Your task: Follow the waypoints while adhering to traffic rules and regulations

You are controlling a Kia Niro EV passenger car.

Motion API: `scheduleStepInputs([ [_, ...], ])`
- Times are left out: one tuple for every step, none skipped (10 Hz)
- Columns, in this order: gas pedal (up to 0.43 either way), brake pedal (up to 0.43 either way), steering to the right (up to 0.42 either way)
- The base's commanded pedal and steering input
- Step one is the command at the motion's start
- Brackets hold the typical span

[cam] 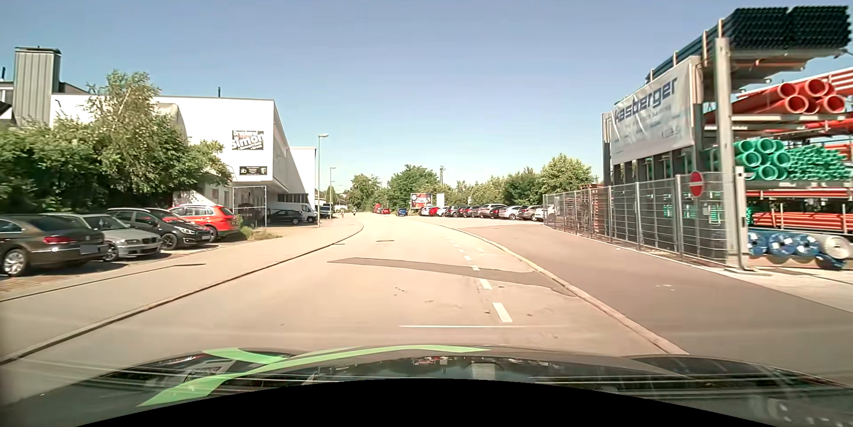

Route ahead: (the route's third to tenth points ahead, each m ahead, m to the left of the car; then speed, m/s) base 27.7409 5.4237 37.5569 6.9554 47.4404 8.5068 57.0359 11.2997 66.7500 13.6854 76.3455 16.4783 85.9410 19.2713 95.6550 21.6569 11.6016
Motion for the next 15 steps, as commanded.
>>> scheduleStepInputs([
  [0.138,0.000,-0.016],
  [0.130,0.000,-0.019],
  [0.130,0.000,-0.021],
  [0.130,0.000,-0.023],
  [0.130,0.000,-0.023],
  [0.130,0.000,-0.023],
  [0.130,0.000,-0.023],
  [0.130,0.000,-0.023],
  [0.118,0.000,-0.026],
  [0.118,0.000,-0.030],
  [0.118,0.000,-0.031],
  [0.118,0.000,-0.029],
  [0.118,0.000,-0.028],
  [0.118,0.000,-0.028],
  [0.118,0.000,-0.028],
])
